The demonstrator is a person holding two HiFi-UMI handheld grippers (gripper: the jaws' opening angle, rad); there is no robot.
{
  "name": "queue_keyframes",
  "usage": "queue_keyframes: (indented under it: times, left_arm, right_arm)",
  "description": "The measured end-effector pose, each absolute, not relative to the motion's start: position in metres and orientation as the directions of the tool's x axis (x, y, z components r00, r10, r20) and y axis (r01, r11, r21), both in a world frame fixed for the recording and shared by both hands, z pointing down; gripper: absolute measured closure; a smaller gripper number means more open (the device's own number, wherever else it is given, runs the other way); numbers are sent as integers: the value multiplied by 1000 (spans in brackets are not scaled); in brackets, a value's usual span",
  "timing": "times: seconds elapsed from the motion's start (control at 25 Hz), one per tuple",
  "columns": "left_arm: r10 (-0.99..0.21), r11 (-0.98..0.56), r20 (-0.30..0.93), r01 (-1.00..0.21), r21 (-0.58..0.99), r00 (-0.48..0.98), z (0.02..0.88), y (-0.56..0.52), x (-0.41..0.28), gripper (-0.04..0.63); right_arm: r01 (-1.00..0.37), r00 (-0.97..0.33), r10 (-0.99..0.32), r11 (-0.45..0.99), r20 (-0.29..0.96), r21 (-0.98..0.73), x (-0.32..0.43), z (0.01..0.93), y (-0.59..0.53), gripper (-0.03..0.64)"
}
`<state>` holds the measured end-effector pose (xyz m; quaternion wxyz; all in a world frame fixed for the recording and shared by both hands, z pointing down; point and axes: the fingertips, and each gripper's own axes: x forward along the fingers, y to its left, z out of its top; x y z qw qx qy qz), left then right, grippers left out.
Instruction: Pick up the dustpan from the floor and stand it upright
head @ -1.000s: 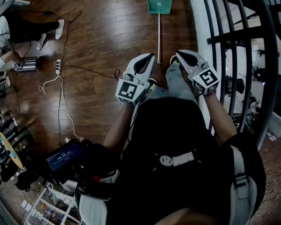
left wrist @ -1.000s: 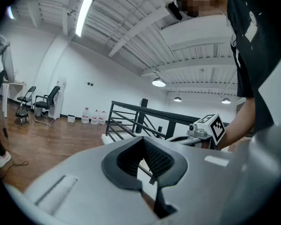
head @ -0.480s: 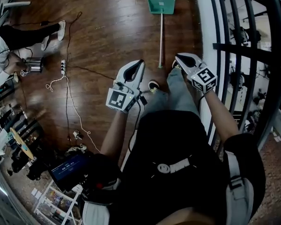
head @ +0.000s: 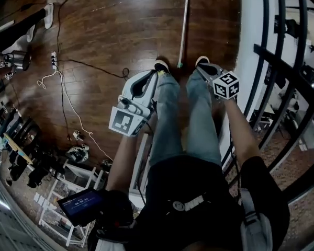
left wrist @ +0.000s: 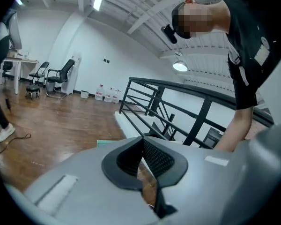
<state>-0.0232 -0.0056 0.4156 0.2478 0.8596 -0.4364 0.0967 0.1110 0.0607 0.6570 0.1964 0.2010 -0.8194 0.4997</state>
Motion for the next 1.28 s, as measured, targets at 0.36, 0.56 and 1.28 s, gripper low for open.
queue_keyframes:
  times: [0.36, 0.56, 1.28]
  left_arm:
    - [-629, -518, 456, -776, 360, 630, 638, 16, -60, 576]
    - [-617, -514, 449, -763, 393, 647, 711, 21, -64, 576]
    - [-672, -483, 368, -757, 441, 643, 611, -6, -67, 576]
  right_arm:
    - [-504, -853, 32, 201, 520, -840, 68, 926, 117, 491]
    - [-524, -839, 94, 123, 536, -843, 44, 1035, 138, 453]
    - [-152, -985, 134, -415, 105, -897, -4, 877, 113, 523]
